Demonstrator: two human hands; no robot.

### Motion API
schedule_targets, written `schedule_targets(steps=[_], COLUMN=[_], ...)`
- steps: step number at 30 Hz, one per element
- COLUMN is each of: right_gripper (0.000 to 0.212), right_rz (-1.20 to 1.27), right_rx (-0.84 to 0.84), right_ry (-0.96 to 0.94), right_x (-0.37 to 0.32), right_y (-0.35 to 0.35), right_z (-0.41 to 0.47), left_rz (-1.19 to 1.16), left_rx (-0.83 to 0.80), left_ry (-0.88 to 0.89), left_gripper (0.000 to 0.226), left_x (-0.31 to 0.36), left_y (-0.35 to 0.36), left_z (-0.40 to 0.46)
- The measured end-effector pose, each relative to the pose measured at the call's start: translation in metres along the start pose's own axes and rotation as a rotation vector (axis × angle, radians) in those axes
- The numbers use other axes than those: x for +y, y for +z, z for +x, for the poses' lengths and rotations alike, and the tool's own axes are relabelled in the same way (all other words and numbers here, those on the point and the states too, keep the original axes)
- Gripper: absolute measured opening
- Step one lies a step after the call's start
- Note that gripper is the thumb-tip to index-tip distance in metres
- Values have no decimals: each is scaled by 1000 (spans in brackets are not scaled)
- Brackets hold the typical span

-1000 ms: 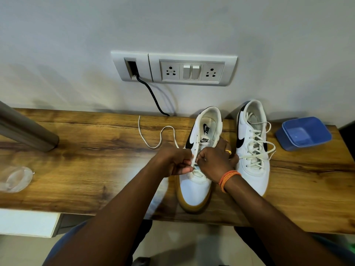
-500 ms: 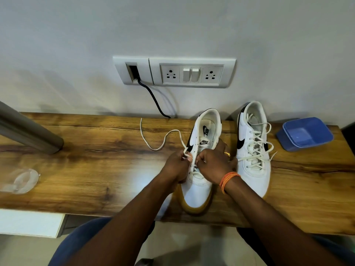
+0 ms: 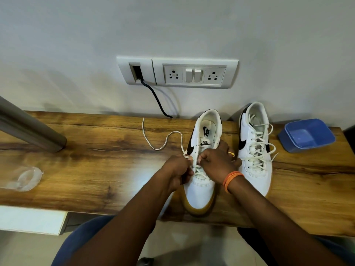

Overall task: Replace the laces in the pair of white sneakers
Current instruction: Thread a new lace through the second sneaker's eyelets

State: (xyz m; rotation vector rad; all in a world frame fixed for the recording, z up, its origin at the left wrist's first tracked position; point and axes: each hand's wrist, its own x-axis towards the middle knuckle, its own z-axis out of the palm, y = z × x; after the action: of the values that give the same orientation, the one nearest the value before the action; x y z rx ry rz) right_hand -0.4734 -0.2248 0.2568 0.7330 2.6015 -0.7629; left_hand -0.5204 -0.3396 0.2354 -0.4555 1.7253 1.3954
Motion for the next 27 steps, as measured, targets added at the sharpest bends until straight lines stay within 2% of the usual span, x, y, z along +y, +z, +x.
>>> schedule_targets(steps=[4, 6, 10, 13, 17, 21, 23, 25, 27], right_gripper=[25, 31, 33, 18, 34, 22, 22, 17, 11], right_rz=[53, 82, 241, 124, -56, -55, 8, 124, 233], right_rx=[41, 74, 37, 1, -85, -131, -109, -132, -179], right_ry=[-13, -86, -139, -140, -152, -156, -190, -207, -206], right_x=[3, 7, 16, 16, 19, 30, 35, 38, 43], right_y=[-9, -12, -28, -32, -33, -51, -66, -83, -101], right_z=[4, 10, 16, 12, 5, 7, 4, -6, -21], left_rz=[-15, 8, -6, -101, -178, -161, -145, -69, 76], left_rx=[-26, -7, 26, 42, 47, 148, 235, 318, 323], left_ry=[-39, -22, -17, -49, -31, 24, 106, 337, 600], left_gripper=[19, 18, 14, 16, 18, 21, 20, 14, 16], left_x=[3, 5, 8, 11, 16, 16, 13, 10, 8], left_y=[-2, -1, 1, 3, 1, -4, -5, -5, 2], left_z=[0, -3, -6, -7, -10, -19, -27, -36, -52])
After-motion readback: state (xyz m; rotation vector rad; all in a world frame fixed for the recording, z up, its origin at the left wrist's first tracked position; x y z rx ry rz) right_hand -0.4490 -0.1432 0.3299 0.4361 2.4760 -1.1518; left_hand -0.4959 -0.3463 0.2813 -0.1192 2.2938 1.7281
